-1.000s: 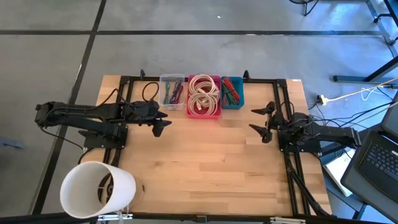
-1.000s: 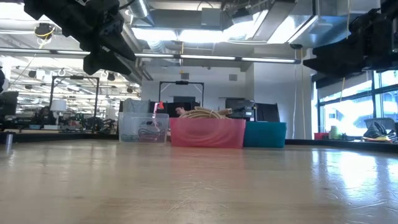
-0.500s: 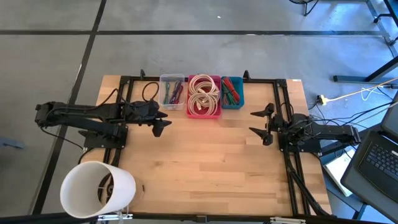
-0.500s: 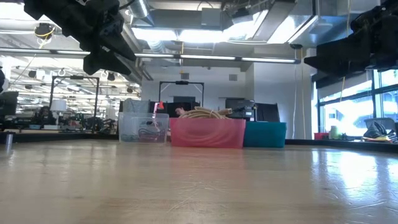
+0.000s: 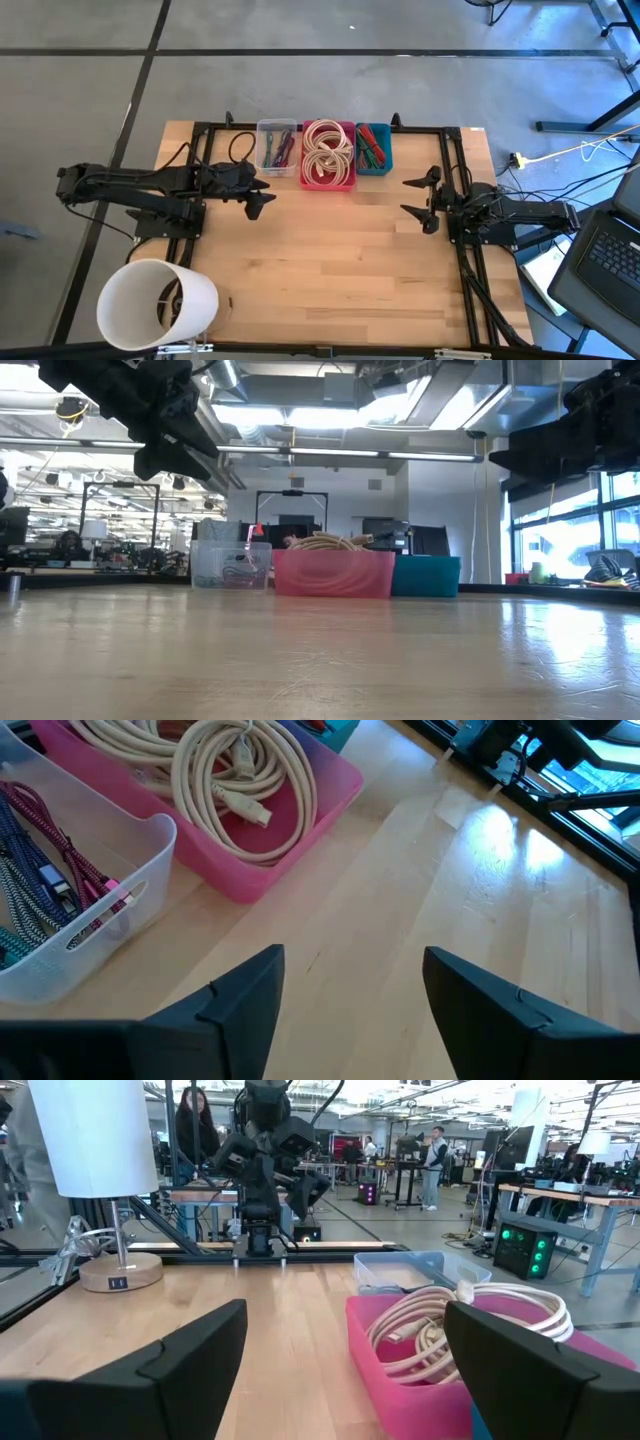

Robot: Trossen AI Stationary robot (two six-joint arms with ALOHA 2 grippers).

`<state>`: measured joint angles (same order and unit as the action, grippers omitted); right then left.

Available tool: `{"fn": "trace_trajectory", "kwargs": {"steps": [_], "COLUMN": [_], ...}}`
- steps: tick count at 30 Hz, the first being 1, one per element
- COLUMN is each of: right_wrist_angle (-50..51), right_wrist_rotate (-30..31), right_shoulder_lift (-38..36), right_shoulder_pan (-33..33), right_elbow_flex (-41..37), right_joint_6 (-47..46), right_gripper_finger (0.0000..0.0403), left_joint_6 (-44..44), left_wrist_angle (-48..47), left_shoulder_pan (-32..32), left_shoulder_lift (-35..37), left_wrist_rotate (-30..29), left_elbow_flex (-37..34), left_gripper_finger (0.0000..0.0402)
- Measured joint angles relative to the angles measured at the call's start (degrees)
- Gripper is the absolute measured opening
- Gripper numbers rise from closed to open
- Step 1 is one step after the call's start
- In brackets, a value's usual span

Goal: Pick & Place USB Port
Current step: Return to Home Position

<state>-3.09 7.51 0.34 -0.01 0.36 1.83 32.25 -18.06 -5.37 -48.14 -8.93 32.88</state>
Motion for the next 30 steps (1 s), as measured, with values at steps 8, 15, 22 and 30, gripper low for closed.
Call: {"fn": "trace_trajectory", "kwargs": {"steps": [8, 15, 22, 30], "right_wrist_angle": [-0.02, -0.02, -0.02, -0.02], "right_wrist_rotate": [0.00, 0.00, 0.00, 0.00], "right_shoulder_lift": [0.00, 0.00, 0.00, 0.00], "right_shoulder_pan": [0.00, 0.00, 0.00, 0.00], "right_elbow_flex": [-0.02, -0.02, -0.02, -0.02], "right_joint_6": [0.01, 0.02, 0.02, 0.03], "right_gripper_finger": [0.0342, 0.0342, 0.0342, 0.0342], "left_joint_6": [0.00, -17.15, -40.40, -39.18], "left_wrist_angle": [-0.19, 14.48, 34.28, 39.70], "left_shoulder_pan": [0.00, 0.02, 2.66, 4.15], "left_shoulder_lift": [0.22, 9.22, 21.39, 31.58], "left_wrist_rotate": [0.00, -3.73, 3.34, 3.06], "left_elbow_flex": [0.00, -4.84, -14.12, -23.89], "left_gripper_finger": [0.0233, 0.0233, 0.0234, 0.0233]}}
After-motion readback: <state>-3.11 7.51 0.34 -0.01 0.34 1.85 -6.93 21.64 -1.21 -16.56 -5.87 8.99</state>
